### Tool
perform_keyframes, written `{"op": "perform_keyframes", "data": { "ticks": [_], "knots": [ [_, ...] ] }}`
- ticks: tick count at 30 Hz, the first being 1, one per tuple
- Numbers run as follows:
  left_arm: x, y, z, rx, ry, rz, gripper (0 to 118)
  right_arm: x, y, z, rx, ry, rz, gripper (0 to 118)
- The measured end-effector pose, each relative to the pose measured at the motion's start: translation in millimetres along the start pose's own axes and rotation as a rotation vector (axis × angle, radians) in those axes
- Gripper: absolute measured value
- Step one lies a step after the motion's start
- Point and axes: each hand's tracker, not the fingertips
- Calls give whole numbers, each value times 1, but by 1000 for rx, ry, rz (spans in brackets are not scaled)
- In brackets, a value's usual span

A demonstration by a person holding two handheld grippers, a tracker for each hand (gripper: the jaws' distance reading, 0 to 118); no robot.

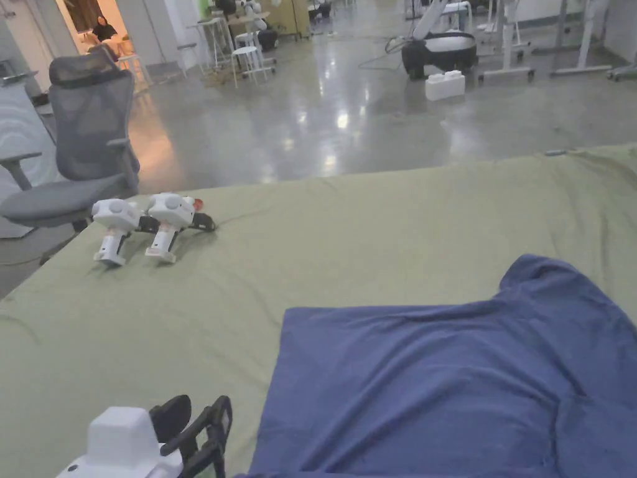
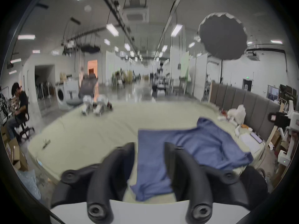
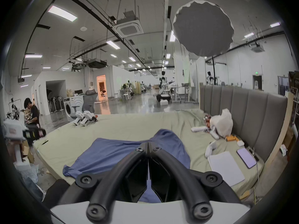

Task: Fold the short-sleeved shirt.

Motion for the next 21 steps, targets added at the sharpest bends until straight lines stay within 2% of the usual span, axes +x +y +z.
{"op": "perform_keyframes", "data": {
  "ticks": [1, 2, 6, 12, 14, 17, 21],
  "knots": [
    [-9, -10, -14, -61, -8, 23, 58, 2, -4, 0, -16, -2, -14, 0],
    [-21, -23, -28, -116, -26, 61, 65, 4, -8, 0, -30, -5, -32, 0],
    [-42, -66, -77, -283, -38, 114, 68, 13, -22, -4, -93, -16, -77, 0],
    [-51, -101, -121, -417, -47, 162, 68, 23, -37, -3, -143, -45, -80, 0],
    [-52, -103, -127, -421, -48, 167, 64, 27, -40, -2, -157, -59, -82, 0],
    [-48, -104, -131, -437, -47, 141, 34, 32, -44, 3, -170, -82, -87, 0],
    [-42, -107, -134, -454, -39, 65, 30, 40, -51, 5, -198, -106, -90, 0]
  ]
}}
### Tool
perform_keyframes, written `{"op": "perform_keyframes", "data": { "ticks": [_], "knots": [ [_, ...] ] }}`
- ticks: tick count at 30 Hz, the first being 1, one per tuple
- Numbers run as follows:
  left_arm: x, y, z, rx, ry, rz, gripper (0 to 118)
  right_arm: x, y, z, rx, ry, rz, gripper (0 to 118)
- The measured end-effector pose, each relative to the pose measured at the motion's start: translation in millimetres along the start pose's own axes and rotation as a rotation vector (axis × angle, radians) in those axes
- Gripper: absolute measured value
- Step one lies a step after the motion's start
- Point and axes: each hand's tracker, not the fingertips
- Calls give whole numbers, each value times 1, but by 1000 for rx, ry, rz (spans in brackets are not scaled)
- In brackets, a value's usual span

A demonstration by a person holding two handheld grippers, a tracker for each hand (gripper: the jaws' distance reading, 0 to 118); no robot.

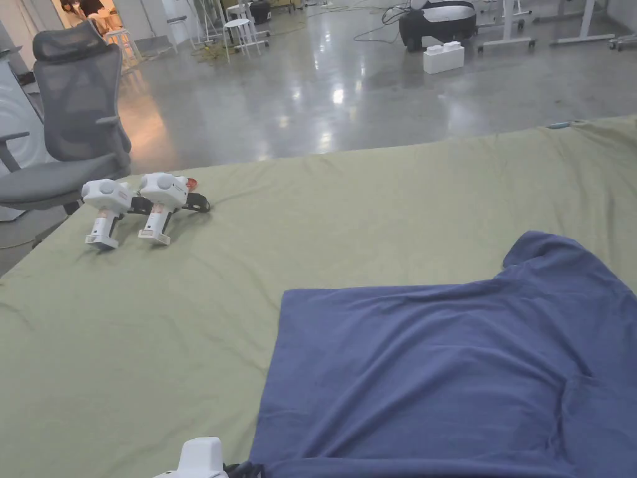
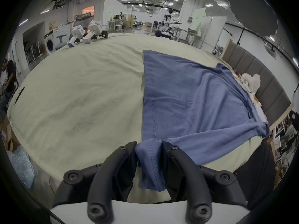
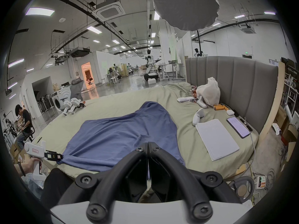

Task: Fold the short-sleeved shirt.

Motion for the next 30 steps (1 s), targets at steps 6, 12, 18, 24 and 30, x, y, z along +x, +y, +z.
{"op": "perform_keyframes", "data": {
  "ticks": [6, 12, 18, 24, 30],
  "knots": [
    [7, 3, -9, -51, 12, -29, 9, 17, -7, -14, -80, -71, 15, 0],
    [19, 5, -13, -93, 43, -90, 9, 57, -35, -73, -286, -102, -29, 80],
    [18, 4, -13, -91, 44, -83, 9, 84, -60, -122, -401, -53, -123, 54],
    [24, 2, -9, -85, 58, -99, 8, 82, -63, -124, -407, -26, -92, 2],
    [24, -9, 28, 145, 43, -104, 2, 86, -52, -114, -301, -12, -129, 1]
  ]
}}
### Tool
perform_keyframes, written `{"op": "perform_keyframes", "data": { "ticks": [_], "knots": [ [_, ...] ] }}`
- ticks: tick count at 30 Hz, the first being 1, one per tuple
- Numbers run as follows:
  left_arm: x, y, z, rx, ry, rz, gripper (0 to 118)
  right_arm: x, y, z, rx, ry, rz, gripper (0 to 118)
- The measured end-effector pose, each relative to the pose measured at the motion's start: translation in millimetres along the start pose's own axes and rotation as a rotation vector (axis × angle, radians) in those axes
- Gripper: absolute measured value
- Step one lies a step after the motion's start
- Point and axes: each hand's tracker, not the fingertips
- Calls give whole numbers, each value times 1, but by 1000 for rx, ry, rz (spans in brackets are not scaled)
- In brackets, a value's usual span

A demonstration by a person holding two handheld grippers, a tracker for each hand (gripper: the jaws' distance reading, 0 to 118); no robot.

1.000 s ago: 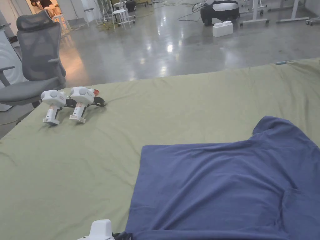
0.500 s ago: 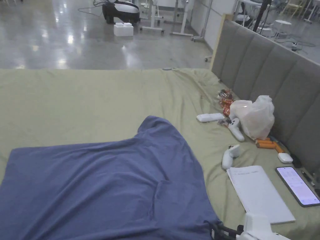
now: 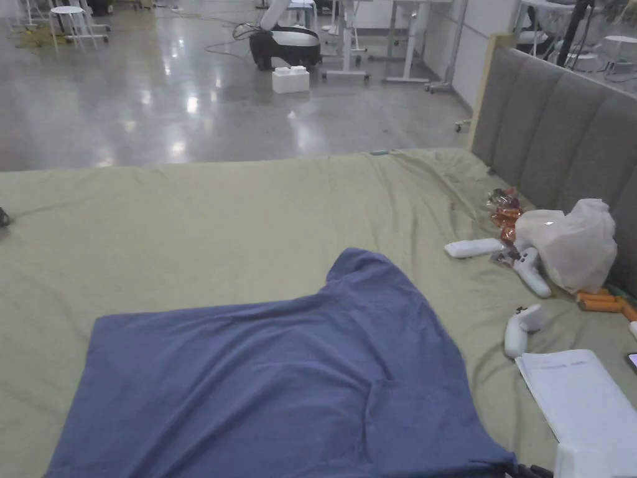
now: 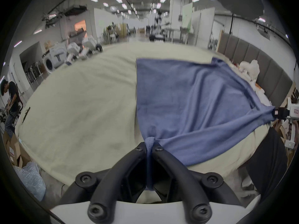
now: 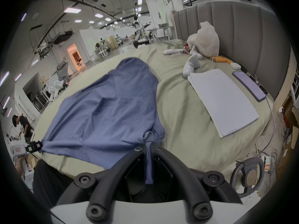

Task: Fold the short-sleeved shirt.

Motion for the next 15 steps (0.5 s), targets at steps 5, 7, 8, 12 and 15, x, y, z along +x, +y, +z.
{"op": "perform_keyframes", "data": {
  "ticks": [5, 7, 8, 12, 15],
  "knots": [
    [-12, 37, 11, 126, -44, 74, 2, -13, 40, -12, 71, 1, 32, 1],
    [-11, 60, 0, 118, -15, 61, 2, -19, 63, -26, 81, -6, 39, 1],
    [-10, 73, -9, 101, 7, 59, 2, -23, 77, -36, 86, -15, 48, 1],
    [-7, 118, -52, 51, 19, 65, 2, -46, 129, -76, 86, -52, 97, 1],
    [-11, 146, -93, -33, 30, 123, 2, -62, 161, -109, 64, -64, 133, 1]
  ]
}}
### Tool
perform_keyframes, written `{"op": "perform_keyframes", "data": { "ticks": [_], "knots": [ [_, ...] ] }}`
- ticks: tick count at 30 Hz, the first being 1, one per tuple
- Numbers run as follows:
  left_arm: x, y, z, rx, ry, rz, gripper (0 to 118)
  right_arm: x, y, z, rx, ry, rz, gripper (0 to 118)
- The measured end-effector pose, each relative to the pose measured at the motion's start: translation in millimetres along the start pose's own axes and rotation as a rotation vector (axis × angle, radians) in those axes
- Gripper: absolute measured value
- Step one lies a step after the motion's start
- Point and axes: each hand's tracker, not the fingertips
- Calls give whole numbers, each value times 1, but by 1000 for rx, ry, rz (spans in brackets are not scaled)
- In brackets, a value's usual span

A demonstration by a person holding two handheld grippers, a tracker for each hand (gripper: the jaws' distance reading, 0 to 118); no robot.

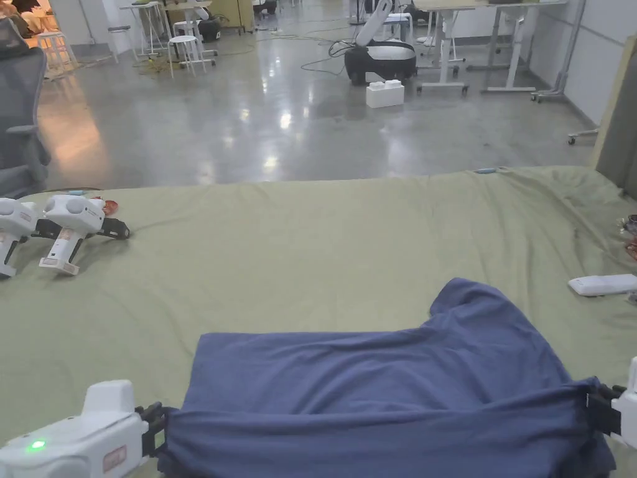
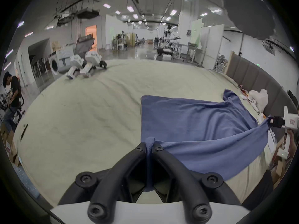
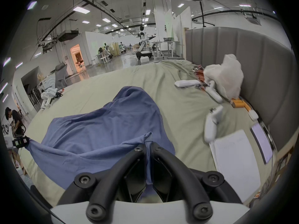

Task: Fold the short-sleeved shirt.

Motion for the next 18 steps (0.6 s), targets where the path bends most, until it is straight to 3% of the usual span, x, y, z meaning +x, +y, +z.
{"op": "perform_keyframes", "data": {
  "ticks": [7, 8, 10, 11, 12, 13, 15, 18],
  "knots": [
    [0, 30, -72, -82, 3, 41, 3, -6, 25, -74, -127, -52, 44, 1],
    [0, 30, -78, -85, -2, 49, 7, -5, 23, -82, -148, -58, 41, 1],
    [-1, 31, -86, -95, 6, 68, 32, 1, 17, -93, -188, -59, 6, 5],
    [-2, 31, -87, -88, 15, 69, 48, 4, 13, -96, -201, -61, -25, 17],
    [-4, 31, -85, -86, 23, 74, 70, 6, 11, -95, -200, -67, -36, 45],
    [-5, 33, -81, -84, 30, 73, 74, 8, 10, -93, -197, -76, -49, 45],
    [-6, 34, -59, -1, 28, 39, 78, 15, 8, -78, -163, -38, -75, 59],
    [-6, 34, -3, 144, -13, 14, 78, 14, 10, -32, -57, 13, -64, 60]
  ]
}}
